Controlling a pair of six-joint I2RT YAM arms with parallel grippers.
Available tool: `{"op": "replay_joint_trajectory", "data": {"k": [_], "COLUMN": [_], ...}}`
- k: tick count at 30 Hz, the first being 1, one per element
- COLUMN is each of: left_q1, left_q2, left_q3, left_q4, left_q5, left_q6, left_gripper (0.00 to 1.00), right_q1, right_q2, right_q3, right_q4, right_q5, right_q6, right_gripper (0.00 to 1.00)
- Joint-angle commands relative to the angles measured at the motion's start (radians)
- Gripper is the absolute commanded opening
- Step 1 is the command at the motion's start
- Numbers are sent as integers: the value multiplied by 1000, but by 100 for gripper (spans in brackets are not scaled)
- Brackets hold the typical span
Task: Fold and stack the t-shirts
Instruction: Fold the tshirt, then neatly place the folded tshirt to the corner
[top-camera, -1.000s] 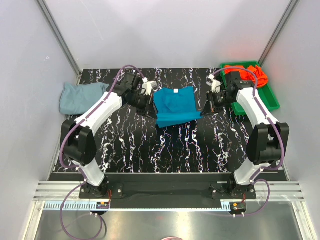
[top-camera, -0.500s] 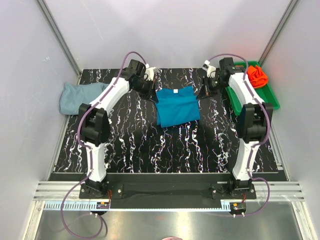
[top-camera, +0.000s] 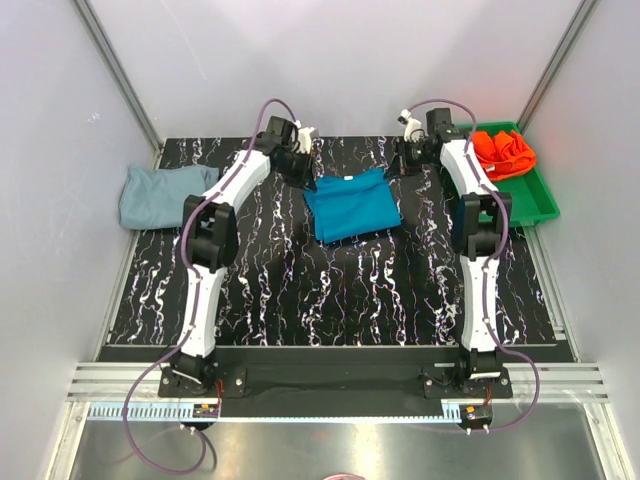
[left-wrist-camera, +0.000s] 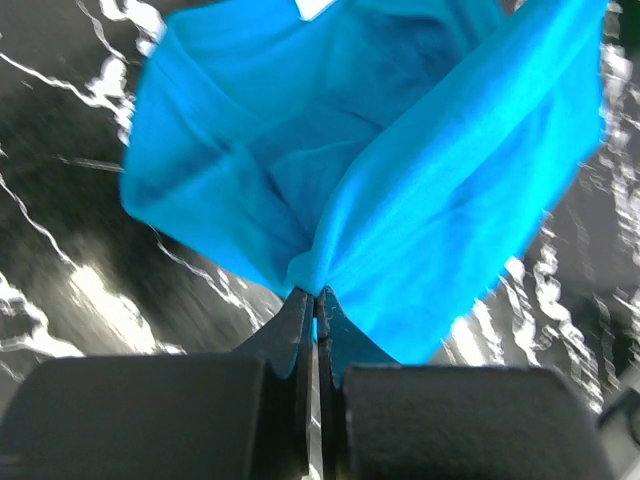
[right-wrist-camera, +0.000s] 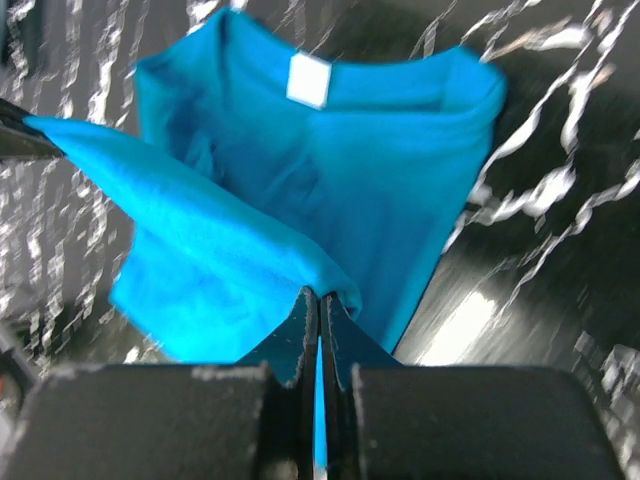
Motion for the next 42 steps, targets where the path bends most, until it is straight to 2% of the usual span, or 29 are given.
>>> {"op": "replay_joint_trajectory", "data": {"k": [1,6,8,10,11,12,13,14,16,19,21,23,26,31,36,42], "left_q1": [7,7,7,7,5,3,0,-1,-4,-6,-9,-16,-36,-58,-122,-182], "left_q2": [63,112,110,103,100,90,84,68,43,-32,-92,-129,-161,-140,-82,-16], "left_q3": [75,117,117,117,121,123,127,136,135,109,68,32,-17,-49,-25,-35], "left_q4": [69,92,100,103,102,94,88,82,76,69,63,50,36,42,49,68], "left_q5": [-73,-180,-193,-240,-257,-269,-298,-311,-346,-322,-249,-193,-130,-20,40,83], "left_q6": [26,9,3,-14,-17,-14,-11,-2,4,4,3,0,1,-5,-3,-28], "left_gripper": [0,0,0,1,16,59,80,87,99,99,99,96,89,81,76,73], "right_q1": [5,19,25,31,32,37,37,37,36,20,16,11,11,9,12,11], "right_q2": [107,215,233,238,236,229,221,210,163,22,-84,-129,-138,-170,-126,-43], "right_q3": [139,243,267,272,276,276,275,275,257,101,-31,-65,-84,-237,-262,-195], "right_q4": [95,181,201,221,219,216,213,209,204,305,397,394,348,377,357,386], "right_q5": [22,48,69,71,94,109,118,132,155,168,166,123,4,-134,-151,-188], "right_q6": [26,77,93,112,112,110,107,104,86,89,109,120,231,320,311,340], "right_gripper": [0,0,8,23,34,41,49,54,57,56,58,58,58,57,56,55]}}
